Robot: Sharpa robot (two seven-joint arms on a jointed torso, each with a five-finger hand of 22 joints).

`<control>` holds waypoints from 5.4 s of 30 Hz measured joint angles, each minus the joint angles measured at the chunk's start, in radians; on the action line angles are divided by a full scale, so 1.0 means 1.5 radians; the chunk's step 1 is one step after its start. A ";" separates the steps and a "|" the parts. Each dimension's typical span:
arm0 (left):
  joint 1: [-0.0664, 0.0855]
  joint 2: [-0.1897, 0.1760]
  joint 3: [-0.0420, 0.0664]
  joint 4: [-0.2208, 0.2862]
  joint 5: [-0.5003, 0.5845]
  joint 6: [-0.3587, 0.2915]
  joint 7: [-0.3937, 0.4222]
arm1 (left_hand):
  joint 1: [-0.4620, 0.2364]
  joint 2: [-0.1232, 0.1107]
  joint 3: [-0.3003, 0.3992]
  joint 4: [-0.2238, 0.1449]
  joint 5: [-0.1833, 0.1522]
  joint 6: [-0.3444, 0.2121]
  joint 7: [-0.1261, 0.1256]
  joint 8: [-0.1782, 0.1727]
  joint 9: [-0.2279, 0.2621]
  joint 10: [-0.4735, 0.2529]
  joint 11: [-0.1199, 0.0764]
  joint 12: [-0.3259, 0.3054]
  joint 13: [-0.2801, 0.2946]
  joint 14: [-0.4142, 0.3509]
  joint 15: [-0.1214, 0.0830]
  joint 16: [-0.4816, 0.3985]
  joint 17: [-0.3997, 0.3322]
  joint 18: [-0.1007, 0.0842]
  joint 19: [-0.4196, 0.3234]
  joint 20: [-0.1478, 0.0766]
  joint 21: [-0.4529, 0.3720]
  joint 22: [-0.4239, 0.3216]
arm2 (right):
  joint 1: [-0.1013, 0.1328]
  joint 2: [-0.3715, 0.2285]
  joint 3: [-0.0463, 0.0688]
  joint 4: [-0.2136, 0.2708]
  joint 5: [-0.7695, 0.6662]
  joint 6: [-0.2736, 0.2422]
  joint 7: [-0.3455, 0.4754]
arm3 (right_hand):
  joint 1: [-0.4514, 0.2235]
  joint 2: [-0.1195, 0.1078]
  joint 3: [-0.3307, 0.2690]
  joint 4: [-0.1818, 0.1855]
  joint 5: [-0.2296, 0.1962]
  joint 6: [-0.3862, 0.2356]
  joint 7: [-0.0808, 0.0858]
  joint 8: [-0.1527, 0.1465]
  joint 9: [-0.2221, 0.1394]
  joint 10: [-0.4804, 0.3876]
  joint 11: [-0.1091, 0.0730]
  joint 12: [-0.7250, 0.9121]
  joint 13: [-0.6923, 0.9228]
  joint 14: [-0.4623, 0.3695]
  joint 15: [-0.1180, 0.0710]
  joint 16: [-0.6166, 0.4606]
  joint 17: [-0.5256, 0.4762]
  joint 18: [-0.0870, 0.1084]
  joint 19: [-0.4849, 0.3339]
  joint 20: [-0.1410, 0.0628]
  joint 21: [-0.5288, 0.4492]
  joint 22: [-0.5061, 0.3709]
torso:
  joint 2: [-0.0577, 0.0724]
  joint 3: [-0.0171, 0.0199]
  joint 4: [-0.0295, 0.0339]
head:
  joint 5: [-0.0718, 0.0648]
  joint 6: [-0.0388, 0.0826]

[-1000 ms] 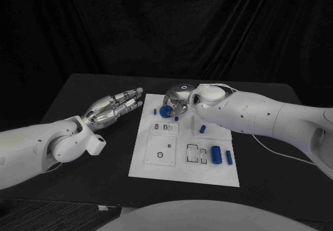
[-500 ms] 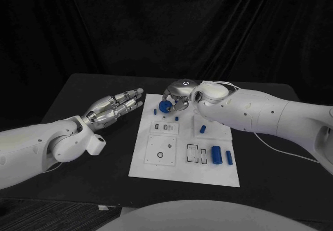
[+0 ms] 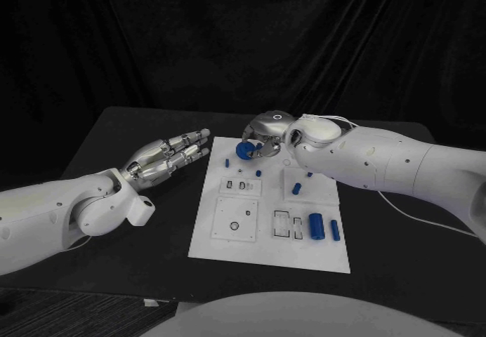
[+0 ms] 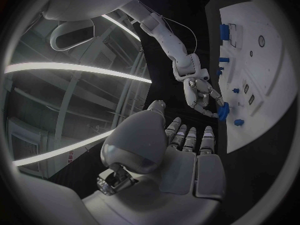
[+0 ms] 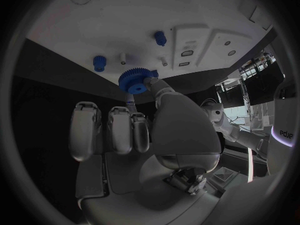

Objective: Assemble the parts on the task board

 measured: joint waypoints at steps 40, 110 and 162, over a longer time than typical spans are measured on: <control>-0.001 0.001 0.000 -0.002 0.000 0.007 -0.004 | 0.000 0.000 0.000 0.000 0.000 0.000 0.000 0.000 0.000 0.000 0.000 0.000 0.000 0.000 0.000 0.000 0.000 0.000 0.000 0.000 0.000 0.000 | -0.006 -0.013 0.001 -0.013 0.000 0.080 -0.043 | -0.010 -0.003 0.024 0.007 -0.015 -0.059 -0.001 -0.061 0.045 -0.003 0.003 0.000 0.000 -0.002 0.002 0.000 0.000 0.000 0.000 0.000 -0.003 0.000 | 0.000 0.0003 0.0004 | 0.002 0.000; -0.003 0.002 0.000 -0.007 0.000 0.014 -0.008 | 0.000 0.000 0.004 0.000 0.000 0.000 0.005 0.000 0.000 0.000 0.005 0.000 0.000 0.000 0.000 0.000 0.000 0.000 0.000 0.005 0.000 0.000 | -0.005 -0.096 -0.001 0.047 0.000 0.080 -0.043 | -0.042 0.014 0.027 0.016 -0.077 -0.097 -0.014 -0.042 -0.070 -0.001 -0.008 0.000 0.000 -0.002 -0.009 -0.005 0.000 0.000 0.001 -0.008 -0.018 0.000 | 0.000 0.0007 -0.0007 | 0.005 0.000; -0.026 0.025 0.000 -0.027 0.000 0.025 -0.006 | 0.000 0.000 0.006 0.002 0.000 0.000 0.005 0.000 0.000 0.000 0.004 0.000 0.000 0.000 0.000 0.000 0.000 0.000 0.000 0.005 0.000 0.000 | -0.040 -0.362 -0.001 0.184 0.029 -0.135 -0.051 | -0.032 -0.036 -0.063 0.136 -0.287 -0.081 -0.033 -0.060 -0.107 -0.001 -0.023 0.000 0.000 -0.002 -0.014 -0.005 0.000 0.000 0.001 -0.013 -0.021 0.000 | -0.014 0.0061 -0.0120 | -0.022 0.000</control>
